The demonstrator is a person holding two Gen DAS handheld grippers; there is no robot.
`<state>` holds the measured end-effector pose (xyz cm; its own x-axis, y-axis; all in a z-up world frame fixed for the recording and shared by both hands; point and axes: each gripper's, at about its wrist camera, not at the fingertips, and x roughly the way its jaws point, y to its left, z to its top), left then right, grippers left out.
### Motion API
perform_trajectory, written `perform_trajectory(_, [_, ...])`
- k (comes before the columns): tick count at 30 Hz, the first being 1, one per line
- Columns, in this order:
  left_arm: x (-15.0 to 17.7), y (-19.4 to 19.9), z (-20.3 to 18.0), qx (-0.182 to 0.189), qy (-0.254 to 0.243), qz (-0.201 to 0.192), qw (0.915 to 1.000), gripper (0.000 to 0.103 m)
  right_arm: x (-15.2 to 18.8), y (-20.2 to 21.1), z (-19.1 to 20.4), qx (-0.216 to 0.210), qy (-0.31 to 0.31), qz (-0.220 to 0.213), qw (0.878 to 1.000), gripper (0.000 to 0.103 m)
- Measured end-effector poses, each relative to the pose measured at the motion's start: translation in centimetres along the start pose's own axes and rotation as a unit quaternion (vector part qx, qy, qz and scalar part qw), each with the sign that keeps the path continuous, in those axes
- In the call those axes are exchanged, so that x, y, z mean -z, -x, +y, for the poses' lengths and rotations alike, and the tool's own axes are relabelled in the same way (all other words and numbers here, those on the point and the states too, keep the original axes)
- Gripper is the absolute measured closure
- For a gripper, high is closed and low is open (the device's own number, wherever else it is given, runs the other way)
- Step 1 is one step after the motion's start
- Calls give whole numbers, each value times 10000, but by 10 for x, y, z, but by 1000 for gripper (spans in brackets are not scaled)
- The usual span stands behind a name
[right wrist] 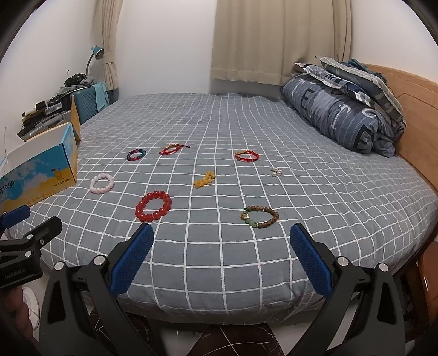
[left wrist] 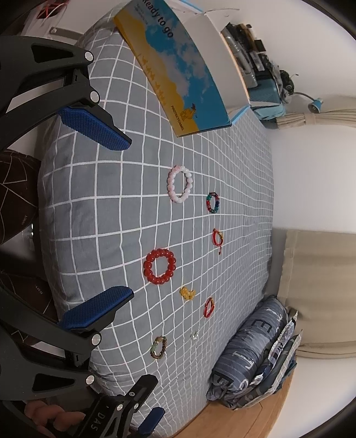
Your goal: Organize jewelry
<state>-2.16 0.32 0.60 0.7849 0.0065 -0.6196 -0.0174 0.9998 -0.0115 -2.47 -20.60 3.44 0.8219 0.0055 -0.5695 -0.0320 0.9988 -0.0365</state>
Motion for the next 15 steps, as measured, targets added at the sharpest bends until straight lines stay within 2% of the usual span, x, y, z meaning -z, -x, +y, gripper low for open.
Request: perform_trajectory(15, [-2,2,1,-152,-25,-54,9999,6,-3,3,1,9,-5,-37,10000,7])
